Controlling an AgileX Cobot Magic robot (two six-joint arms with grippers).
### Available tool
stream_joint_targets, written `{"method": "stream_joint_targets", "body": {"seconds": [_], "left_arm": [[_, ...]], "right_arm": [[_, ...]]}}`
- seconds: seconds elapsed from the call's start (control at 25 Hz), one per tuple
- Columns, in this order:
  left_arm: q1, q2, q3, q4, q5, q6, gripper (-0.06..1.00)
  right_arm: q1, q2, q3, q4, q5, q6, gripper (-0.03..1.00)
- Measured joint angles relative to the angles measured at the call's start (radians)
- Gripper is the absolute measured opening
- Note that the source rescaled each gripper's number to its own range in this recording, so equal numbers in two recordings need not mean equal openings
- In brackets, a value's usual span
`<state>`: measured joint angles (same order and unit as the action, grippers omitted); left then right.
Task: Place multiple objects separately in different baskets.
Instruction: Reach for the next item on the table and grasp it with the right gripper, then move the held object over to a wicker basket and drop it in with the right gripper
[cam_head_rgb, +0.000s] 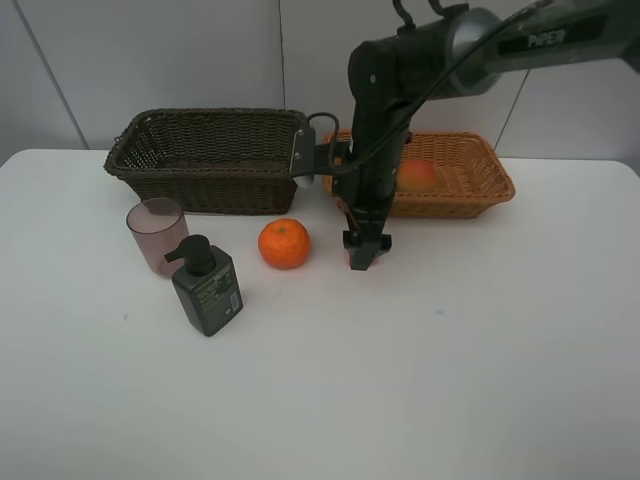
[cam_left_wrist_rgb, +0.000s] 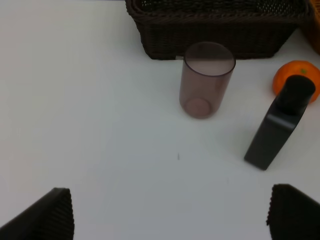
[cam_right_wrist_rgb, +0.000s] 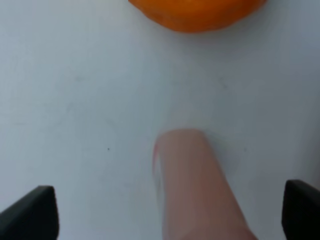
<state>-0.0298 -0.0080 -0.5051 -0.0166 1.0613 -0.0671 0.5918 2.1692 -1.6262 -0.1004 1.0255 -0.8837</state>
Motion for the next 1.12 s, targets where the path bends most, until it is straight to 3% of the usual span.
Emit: {"method": "stream_joint_targets", "body": {"seconds": [0.12,0.32,1.12], "left_arm": [[0.000,0.000,0.000,0.000,0.000,0.000,1.00],[0.000,0.000,0.000,0.000,0.000,0.000,1.00],[0.000,0.000,0.000,0.000,0.000,0.000,1.00]], "right_arm": [[0.000,0.002,0.000,-0.001,0.000,0.000,0.74],[0.000,0.002,0.000,-0.018,0.005,0.001,0.00],[0.000,0.002,0.000,-0.018,0.009,0.001,0.02]]}}
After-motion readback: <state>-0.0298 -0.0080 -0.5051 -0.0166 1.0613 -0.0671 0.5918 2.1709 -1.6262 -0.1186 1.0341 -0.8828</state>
